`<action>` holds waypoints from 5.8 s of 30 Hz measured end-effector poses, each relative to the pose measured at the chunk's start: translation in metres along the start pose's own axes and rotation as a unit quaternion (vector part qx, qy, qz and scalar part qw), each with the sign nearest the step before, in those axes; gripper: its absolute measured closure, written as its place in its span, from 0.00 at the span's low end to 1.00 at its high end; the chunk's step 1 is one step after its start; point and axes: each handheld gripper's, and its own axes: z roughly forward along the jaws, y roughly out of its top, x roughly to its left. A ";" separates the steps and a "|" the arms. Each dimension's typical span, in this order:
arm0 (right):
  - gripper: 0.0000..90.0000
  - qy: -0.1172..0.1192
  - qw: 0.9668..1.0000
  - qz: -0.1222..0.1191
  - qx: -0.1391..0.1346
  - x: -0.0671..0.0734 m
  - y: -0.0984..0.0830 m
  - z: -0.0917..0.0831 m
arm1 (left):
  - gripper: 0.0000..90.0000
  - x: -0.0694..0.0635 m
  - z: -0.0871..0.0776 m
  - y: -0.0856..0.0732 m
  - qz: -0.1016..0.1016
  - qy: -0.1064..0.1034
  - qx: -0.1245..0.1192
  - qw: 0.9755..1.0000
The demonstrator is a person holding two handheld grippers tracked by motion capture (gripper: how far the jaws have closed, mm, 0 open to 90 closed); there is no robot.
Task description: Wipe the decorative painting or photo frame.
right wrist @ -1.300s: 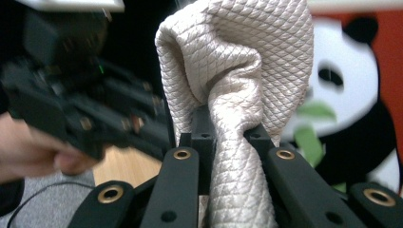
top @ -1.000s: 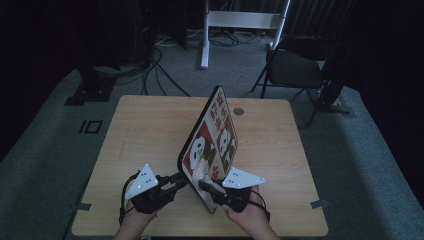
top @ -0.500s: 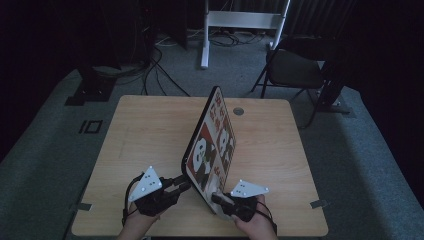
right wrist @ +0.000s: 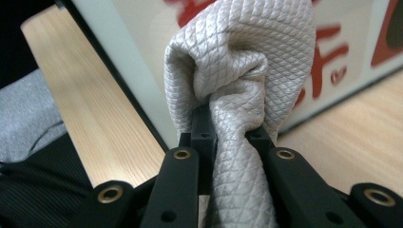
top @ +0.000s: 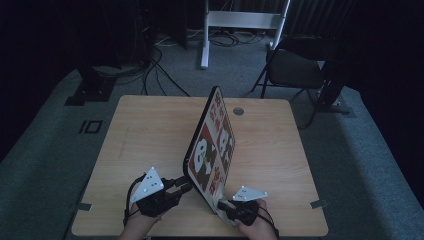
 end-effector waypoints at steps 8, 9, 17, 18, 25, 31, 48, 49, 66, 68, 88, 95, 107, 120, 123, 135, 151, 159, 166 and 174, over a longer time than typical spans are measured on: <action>0.89 -0.022 0.999 0.014 0.033 -0.011 -0.018 0.009 | 0.80 -0.001 0.002 -0.001 0.003 -0.006 0.002 1.000; 0.89 -0.019 0.999 0.021 0.032 -0.011 -0.018 0.008 | 0.79 -0.001 0.002 -0.001 0.003 -0.009 0.004 1.000; 0.89 -0.029 0.998 0.015 -0.050 -0.010 0.016 -0.034 | 0.78 -0.006 0.007 0.000 0.006 -0.020 0.005 1.000; 0.89 -0.029 0.997 0.010 -0.064 -0.008 0.023 -0.042 | 0.78 -0.006 0.008 0.001 0.005 -0.022 0.004 1.000; 0.89 -0.027 0.989 -0.029 -0.145 0.011 0.064 -0.089 | 0.77 -0.012 0.015 0.004 0.008 -0.033 0.003 0.999; 0.89 -0.017 0.980 -0.057 -0.189 0.029 0.081 -0.114 | 0.76 -0.016 0.021 0.007 0.013 -0.043 0.004 0.999; 0.89 0.018 0.965 -0.098 -0.243 0.066 0.098 -0.142 | 0.74 -0.031 0.039 0.012 0.020 -0.067 0.004 0.998; 0.89 0.022 0.964 -0.101 -0.247 0.068 0.100 -0.142 | 0.74 -0.032 0.039 0.013 0.021 -0.067 0.004 0.998; 0.88 0.000 0.969 -0.121 -0.216 0.069 0.087 -0.126 | 0.74 -0.031 0.041 0.015 0.024 -0.066 0.005 0.998; 0.88 0.002 0.972 -0.113 -0.206 0.065 0.080 -0.123 | 0.74 -0.031 0.041 0.015 0.023 -0.067 0.005 0.998; 0.88 -0.011 0.990 -0.058 -0.130 0.036 0.032 -0.099 | 0.73 -0.033 0.043 0.014 0.022 -0.070 0.006 0.997; 0.88 -0.014 0.993 -0.036 -0.111 0.028 0.015 -0.090 | 0.72 -0.034 0.044 0.013 0.022 -0.070 0.008 0.997; 0.87 -0.031 0.997 -0.009 -0.076 0.014 -0.009 -0.076 | 0.70 -0.037 0.044 0.012 0.028 -0.075 0.009 0.997; 0.87 -0.041 0.998 0.012 -0.046 0.000 -0.030 -0.063 | 0.67 -0.039 0.044 0.010 0.023 -0.077 0.010 0.997; 0.87 -0.043 0.998 0.022 -0.037 -0.005 -0.035 -0.059 | 0.65 -0.039 0.044 0.010 0.021 -0.080 0.010 0.997; 0.87 -0.049 0.998 0.045 -0.007 -0.017 -0.049 -0.043 | 0.56 -0.042 0.045 0.009 0.010 -0.078 0.010 0.997; 0.88 -0.077 0.993 0.036 -0.080 -0.028 -0.013 -0.073 | 0.51 -0.041 0.044 0.015 -0.036 -0.022 -0.029 0.999; 0.88 -0.083 0.991 0.036 -0.094 -0.030 -0.007 -0.078 | 0.51 -0.042 0.042 0.015 -0.026 0.006 -0.031 0.999; 0.88 -0.087 0.990 0.028 -0.111 -0.029 0.005 -0.085 | 0.54 -0.040 0.036 0.012 -0.028 0.023 -0.037 0.999; 0.87 -0.085 0.987 0.013 -0.134 -0.026 0.024 -0.091 | 0.56 -0.038 0.030 0.007 -0.037 0.039 -0.050 0.997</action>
